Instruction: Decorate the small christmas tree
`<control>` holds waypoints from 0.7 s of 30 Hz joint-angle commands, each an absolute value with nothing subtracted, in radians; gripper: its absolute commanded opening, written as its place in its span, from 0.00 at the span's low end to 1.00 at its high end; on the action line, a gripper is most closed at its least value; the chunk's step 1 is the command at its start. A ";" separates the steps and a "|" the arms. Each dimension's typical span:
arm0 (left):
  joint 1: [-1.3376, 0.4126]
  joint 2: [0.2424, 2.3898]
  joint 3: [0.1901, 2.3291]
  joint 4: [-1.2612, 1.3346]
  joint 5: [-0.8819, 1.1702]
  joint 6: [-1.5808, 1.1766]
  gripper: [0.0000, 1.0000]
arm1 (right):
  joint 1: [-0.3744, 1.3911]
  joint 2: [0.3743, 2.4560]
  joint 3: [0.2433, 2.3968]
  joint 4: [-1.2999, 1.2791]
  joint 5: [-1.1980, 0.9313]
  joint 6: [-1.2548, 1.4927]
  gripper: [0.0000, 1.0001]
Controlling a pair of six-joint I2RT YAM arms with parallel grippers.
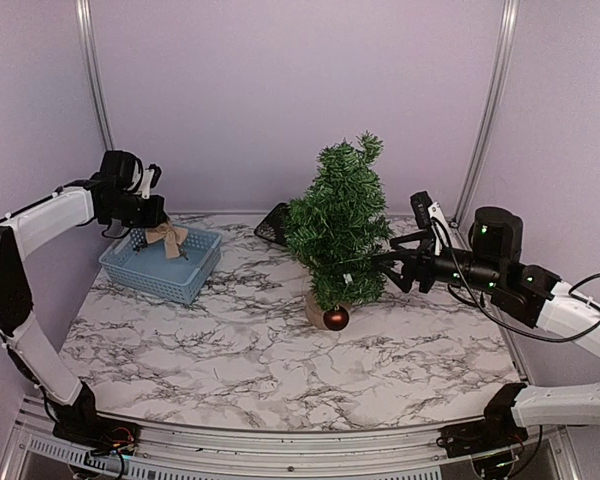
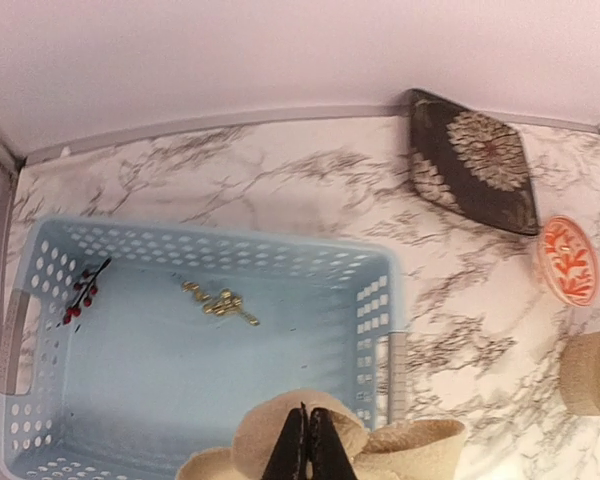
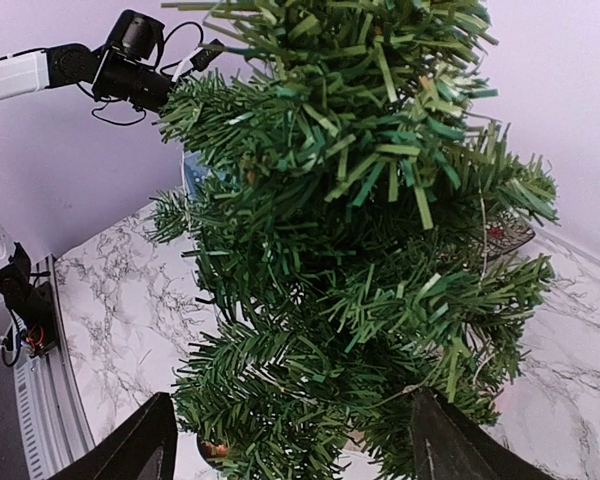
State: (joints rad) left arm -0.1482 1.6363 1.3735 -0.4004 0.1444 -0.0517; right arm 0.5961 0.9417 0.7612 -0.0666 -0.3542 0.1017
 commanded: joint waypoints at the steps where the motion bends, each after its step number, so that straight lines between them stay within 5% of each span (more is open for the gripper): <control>1: -0.234 1.512 1.315 -0.314 0.239 -0.070 0.00 | 0.588 0.938 0.789 -0.035 -0.382 0.111 0.76; 12: -0.569 1.214 1.016 0.175 0.202 -0.410 0.00 | 0.604 0.928 0.781 -0.011 -0.425 0.158 0.61; 21: -0.867 1.263 1.060 0.263 -0.040 -0.405 0.00 | 0.737 0.940 0.803 -0.011 -0.353 0.133 0.60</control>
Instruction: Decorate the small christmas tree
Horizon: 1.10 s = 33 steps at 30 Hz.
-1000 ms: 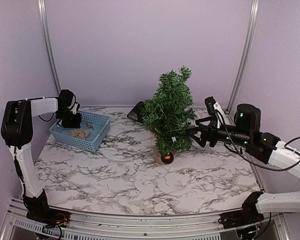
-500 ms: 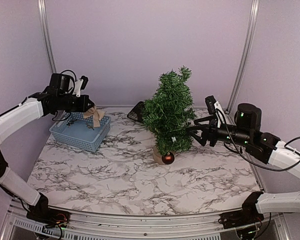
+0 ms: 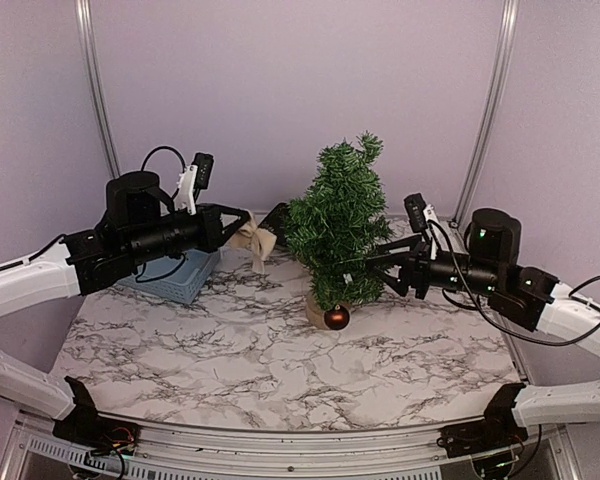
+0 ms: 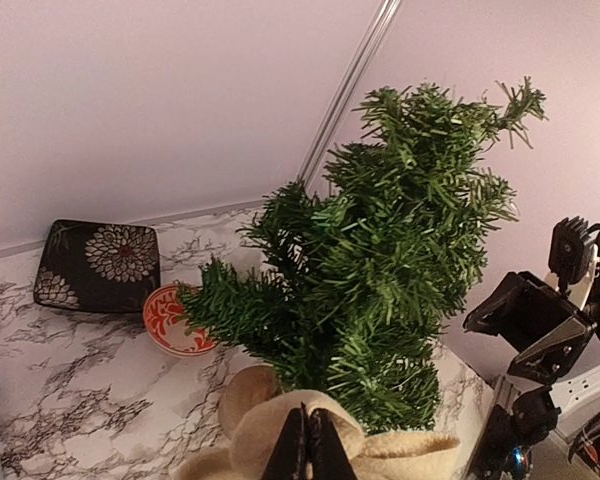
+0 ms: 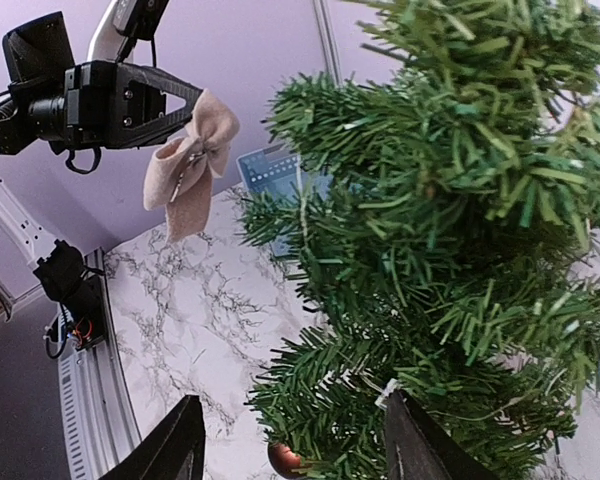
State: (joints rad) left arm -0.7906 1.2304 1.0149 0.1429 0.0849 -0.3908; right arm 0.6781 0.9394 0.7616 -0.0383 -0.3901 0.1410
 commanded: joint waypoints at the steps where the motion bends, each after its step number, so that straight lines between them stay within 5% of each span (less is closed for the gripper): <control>1: -0.894 1.277 1.075 0.269 -0.057 -0.391 0.00 | 0.755 0.946 0.807 -0.010 -0.344 0.132 0.60; 26: -0.937 1.604 1.508 0.310 -0.029 -0.237 0.00 | 0.831 1.150 1.009 0.264 -0.124 0.165 0.69; 33: -0.929 1.644 1.516 0.332 -0.020 -0.261 0.00 | 0.830 1.190 1.031 0.249 -0.031 0.157 0.56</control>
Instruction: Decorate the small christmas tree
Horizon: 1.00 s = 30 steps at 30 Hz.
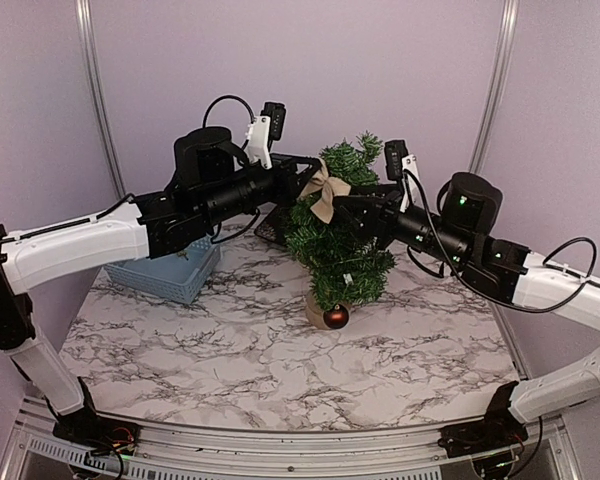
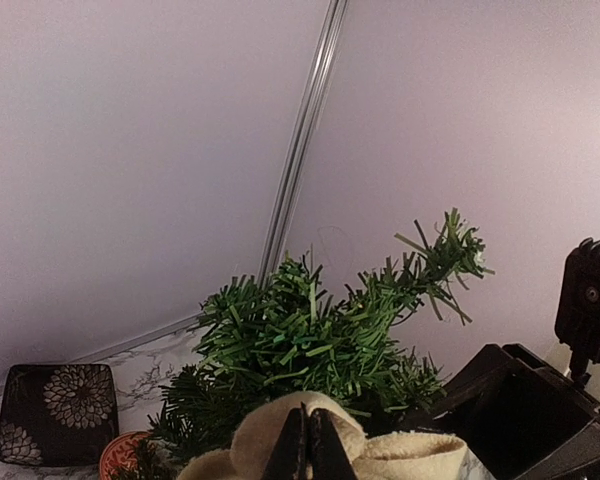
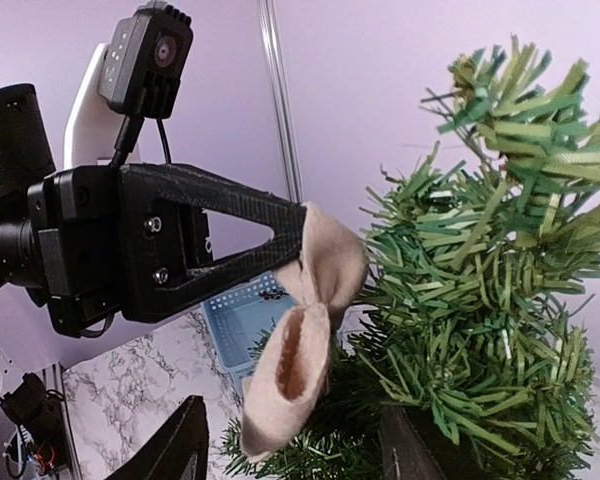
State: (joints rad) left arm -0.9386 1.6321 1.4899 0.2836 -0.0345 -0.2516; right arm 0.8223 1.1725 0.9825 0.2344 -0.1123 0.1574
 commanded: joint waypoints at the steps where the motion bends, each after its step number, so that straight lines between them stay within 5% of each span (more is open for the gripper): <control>1: -0.925 1.647 1.514 0.334 -0.016 -0.268 0.00 | 0.831 1.195 1.032 0.246 -0.020 0.156 0.52; 5: -0.907 1.656 1.500 0.340 -0.012 -0.294 0.00 | 0.830 1.210 1.039 0.227 0.062 0.157 0.40; 11: -0.896 1.673 1.491 0.342 -0.005 -0.302 0.00 | 0.831 1.250 1.061 0.212 0.055 0.167 0.48; 30: -0.893 1.679 1.433 0.342 0.033 -0.347 0.03 | 0.831 1.251 1.063 0.135 0.137 0.161 0.39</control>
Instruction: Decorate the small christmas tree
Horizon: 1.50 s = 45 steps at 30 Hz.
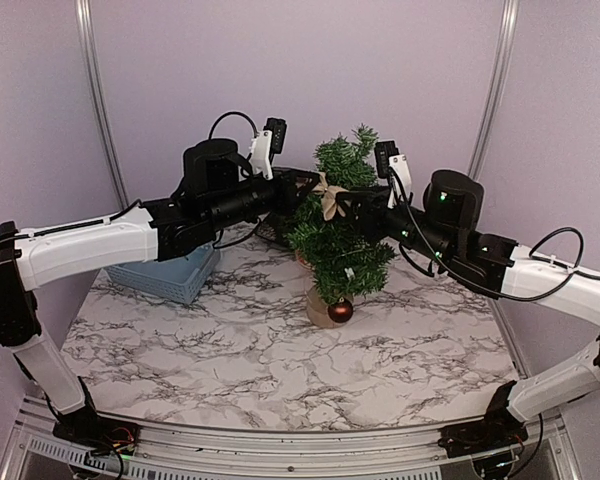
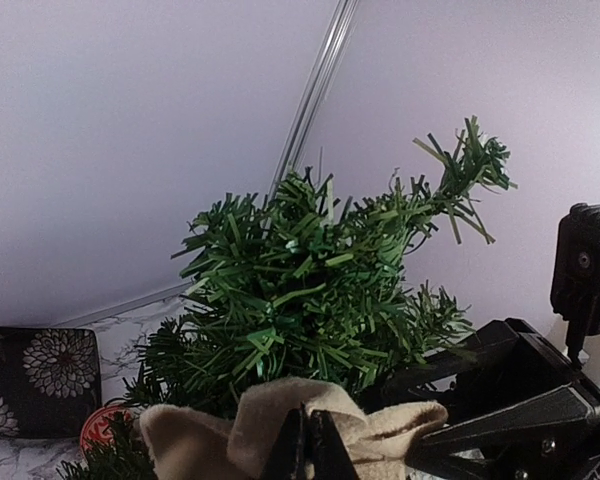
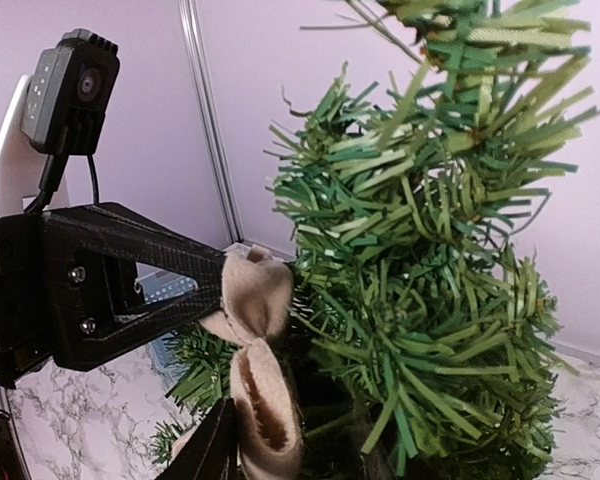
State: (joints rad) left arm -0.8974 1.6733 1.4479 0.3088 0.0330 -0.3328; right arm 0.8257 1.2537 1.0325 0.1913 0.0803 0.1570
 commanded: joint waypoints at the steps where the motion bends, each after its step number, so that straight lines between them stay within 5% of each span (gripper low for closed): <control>1: -0.894 1.681 1.433 0.342 0.034 -0.348 0.05 | 0.831 1.243 1.057 0.138 0.137 0.160 0.40; 18: -0.894 1.665 1.440 0.321 -0.039 -0.303 0.52 | 0.831 1.169 1.013 0.152 0.117 0.152 0.55; 27: -0.823 1.580 1.387 0.311 0.146 -0.307 0.98 | 0.830 1.086 0.955 0.205 -0.040 0.129 0.78; 38: -0.624 1.452 1.205 0.311 0.160 -0.388 0.99 | 0.797 0.902 0.917 0.037 -0.007 0.206 0.84; 45: -0.577 1.480 1.123 0.311 0.137 -0.397 0.99 | 0.564 0.784 0.779 -0.118 -0.039 0.384 0.76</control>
